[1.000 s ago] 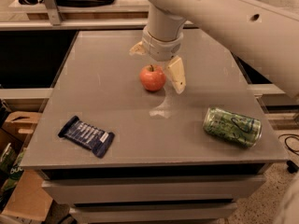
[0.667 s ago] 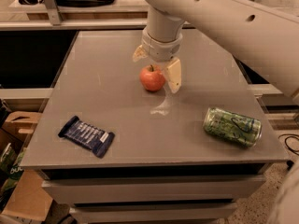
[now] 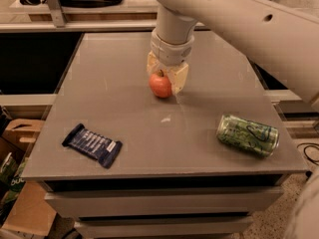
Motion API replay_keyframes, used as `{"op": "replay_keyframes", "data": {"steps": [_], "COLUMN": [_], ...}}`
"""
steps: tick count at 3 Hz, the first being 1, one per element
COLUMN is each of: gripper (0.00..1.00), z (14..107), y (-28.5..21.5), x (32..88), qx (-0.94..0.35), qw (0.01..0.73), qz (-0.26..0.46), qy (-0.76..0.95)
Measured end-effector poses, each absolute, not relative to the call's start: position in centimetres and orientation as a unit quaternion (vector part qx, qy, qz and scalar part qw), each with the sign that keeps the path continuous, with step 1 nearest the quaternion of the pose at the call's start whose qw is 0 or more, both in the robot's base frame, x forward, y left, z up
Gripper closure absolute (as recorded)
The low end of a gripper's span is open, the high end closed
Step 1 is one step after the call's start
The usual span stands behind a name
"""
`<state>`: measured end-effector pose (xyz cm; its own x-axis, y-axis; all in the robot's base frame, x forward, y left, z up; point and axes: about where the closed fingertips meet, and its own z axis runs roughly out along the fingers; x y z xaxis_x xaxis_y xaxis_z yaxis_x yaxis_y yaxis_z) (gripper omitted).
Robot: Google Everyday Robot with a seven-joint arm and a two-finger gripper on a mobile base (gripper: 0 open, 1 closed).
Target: Move apple near rxbar blueberry
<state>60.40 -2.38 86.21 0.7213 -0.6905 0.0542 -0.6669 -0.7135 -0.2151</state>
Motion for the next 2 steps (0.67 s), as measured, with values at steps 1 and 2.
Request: {"op": "replay_keyframes", "data": {"steps": [1, 2], "gripper": [0.87, 1.0], "z": [87.1, 88.6], "y": [-2.2, -1.9], "x": [59.9, 58.3], "qx": [-0.927, -0.937], "qw": [0.096, 0.101], "qz": [-0.055, -0.038], "qy": [0.359, 0.333]}}
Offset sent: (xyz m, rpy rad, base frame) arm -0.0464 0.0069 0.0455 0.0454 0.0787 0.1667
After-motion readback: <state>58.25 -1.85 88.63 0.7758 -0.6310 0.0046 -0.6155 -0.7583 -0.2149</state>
